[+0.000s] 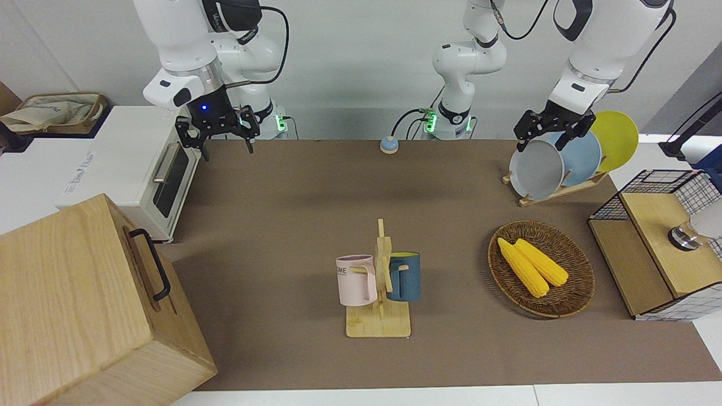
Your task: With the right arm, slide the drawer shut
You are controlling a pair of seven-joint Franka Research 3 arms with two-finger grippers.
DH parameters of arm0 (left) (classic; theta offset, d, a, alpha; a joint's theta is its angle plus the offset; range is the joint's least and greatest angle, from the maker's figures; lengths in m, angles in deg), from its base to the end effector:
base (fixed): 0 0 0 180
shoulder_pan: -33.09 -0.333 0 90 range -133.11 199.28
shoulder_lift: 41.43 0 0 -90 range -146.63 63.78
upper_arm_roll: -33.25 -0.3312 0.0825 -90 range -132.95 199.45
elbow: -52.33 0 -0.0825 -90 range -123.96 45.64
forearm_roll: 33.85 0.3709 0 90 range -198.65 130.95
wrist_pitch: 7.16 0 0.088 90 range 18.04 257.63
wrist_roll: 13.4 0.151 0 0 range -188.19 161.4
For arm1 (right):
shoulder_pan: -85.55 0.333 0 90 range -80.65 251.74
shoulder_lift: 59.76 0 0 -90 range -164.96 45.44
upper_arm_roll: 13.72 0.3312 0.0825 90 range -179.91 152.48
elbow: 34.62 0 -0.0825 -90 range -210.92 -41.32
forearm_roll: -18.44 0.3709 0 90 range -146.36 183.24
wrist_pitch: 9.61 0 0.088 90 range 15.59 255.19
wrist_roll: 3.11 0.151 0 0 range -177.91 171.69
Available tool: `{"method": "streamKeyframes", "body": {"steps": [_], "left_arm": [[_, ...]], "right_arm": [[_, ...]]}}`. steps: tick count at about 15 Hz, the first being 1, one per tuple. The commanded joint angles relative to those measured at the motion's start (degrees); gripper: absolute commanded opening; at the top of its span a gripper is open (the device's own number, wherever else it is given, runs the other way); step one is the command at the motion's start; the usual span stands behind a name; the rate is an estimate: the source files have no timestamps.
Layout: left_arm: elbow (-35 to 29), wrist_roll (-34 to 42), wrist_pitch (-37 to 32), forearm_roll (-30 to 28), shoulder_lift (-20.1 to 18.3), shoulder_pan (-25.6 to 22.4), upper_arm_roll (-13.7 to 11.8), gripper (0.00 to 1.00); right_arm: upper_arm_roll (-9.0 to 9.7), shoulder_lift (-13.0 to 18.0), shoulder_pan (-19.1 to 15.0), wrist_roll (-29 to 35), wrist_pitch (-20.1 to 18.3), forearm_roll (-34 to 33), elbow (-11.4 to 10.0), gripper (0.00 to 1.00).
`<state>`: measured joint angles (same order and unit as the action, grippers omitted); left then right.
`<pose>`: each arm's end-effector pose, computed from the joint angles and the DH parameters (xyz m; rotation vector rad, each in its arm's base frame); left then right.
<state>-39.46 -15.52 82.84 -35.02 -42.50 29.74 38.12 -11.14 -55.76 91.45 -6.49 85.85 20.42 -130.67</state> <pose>0.5340 -0.0177 0.5914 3.1231 0.0166 -0.0207 0.5230 0.0837 0.5929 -3.0901 -0.3174 -0.0901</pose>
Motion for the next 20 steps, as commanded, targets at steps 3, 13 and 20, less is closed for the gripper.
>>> {"method": "streamKeyframes", "body": {"steps": [3,13,20], "left_arm": [[0.0,0.3,-0.4,0.7,-0.5,0.4,-0.1,1.0],[0.0,0.3,-0.4,0.7,-0.5,0.3,-0.2,1.0],[0.0,0.3,-0.3,0.7,-0.5,0.3,-0.2,1.0]], "right_arm": [[-6.7,5.5,5.9,-2.2,-0.3,0.9,-6.7,0.981],[-6.79,6.2,7.9,-2.1,-3.2,-5.8,-5.0,0.983],[-6.71,5.8,6.7,-1.8,-4.0,-4.8,-4.4,0.983]]}}
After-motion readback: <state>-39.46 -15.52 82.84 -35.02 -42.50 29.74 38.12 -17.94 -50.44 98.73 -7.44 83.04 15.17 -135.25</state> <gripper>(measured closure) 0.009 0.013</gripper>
